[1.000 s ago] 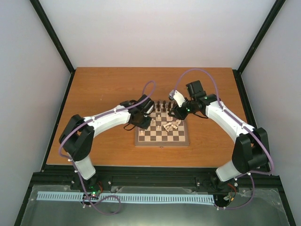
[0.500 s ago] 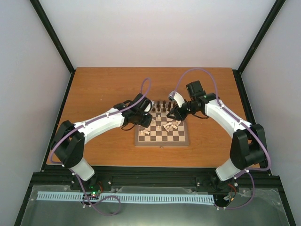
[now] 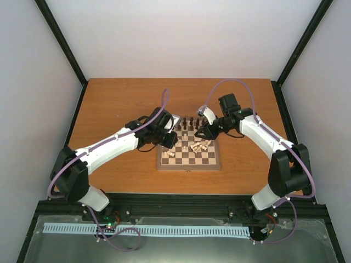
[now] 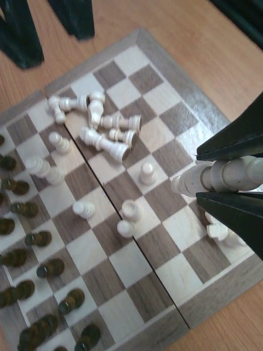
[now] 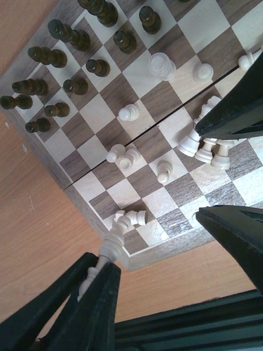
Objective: Set up the chess pieces on the board
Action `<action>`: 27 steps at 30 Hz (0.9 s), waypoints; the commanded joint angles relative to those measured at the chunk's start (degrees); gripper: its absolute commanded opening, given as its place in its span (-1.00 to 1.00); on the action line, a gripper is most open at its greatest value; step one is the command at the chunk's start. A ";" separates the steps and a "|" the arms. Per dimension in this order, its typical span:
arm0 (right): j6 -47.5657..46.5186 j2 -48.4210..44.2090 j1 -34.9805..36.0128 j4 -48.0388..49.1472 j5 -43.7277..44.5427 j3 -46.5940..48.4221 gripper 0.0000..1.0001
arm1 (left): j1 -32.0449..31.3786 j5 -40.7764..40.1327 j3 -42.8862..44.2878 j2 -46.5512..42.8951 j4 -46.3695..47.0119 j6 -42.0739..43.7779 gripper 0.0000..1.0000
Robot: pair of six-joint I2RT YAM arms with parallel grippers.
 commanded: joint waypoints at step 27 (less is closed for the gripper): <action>0.88 13.25 -6.64 -17.07 -53.04 8.65 -0.05 | -0.30 11.61 -17.58 -20.75 40.21 -12.45 -0.82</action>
